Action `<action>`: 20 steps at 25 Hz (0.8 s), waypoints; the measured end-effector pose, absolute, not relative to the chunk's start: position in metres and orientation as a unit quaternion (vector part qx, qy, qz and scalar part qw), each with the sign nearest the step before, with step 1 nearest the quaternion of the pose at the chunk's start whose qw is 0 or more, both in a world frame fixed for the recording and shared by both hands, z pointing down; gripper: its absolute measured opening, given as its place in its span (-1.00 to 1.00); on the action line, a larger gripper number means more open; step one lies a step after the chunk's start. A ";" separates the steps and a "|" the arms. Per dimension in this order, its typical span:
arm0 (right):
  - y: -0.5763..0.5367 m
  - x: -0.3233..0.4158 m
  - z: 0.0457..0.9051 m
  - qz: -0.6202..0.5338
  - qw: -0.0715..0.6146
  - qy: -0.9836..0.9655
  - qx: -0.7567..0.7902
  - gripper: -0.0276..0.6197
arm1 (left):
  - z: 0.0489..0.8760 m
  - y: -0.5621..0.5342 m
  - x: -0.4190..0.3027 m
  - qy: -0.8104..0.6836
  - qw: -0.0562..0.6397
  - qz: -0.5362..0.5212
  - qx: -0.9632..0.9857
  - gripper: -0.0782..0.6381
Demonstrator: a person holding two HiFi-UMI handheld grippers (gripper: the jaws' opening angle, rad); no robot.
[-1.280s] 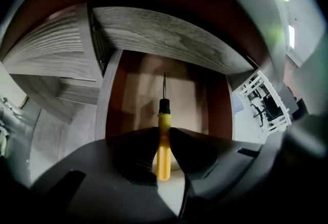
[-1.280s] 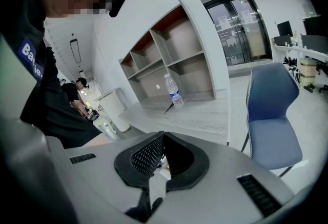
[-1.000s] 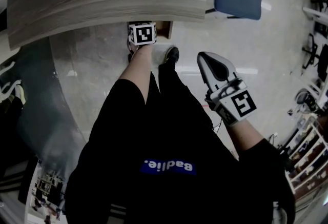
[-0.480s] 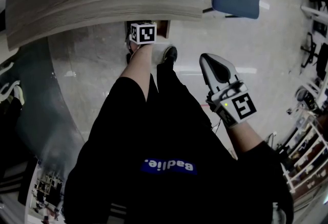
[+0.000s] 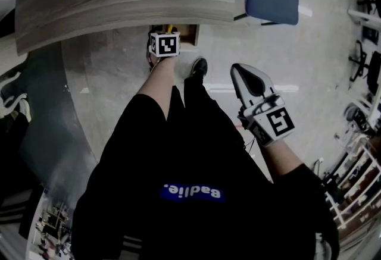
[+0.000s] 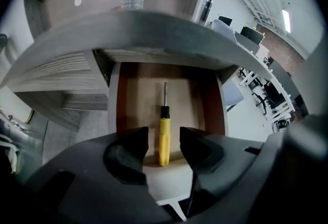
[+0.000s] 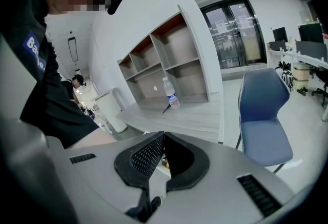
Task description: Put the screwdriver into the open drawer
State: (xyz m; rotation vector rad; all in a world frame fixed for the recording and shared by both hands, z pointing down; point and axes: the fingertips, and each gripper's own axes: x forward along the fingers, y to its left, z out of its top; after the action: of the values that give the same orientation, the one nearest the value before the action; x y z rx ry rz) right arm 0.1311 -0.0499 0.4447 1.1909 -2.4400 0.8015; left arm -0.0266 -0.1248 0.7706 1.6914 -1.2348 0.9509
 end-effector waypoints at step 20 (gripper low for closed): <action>-0.041 0.083 0.382 0.231 0.105 -0.874 0.414 -0.82 | 0.651 -0.055 -0.090 -0.489 0.378 0.330 0.714 -0.44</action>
State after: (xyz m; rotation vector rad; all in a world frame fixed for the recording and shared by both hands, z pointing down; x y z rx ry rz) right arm 0.0833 -0.0414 0.3824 1.2186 -2.5765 0.6810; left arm -0.0903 -0.0553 0.6509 1.8252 -1.2488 0.8428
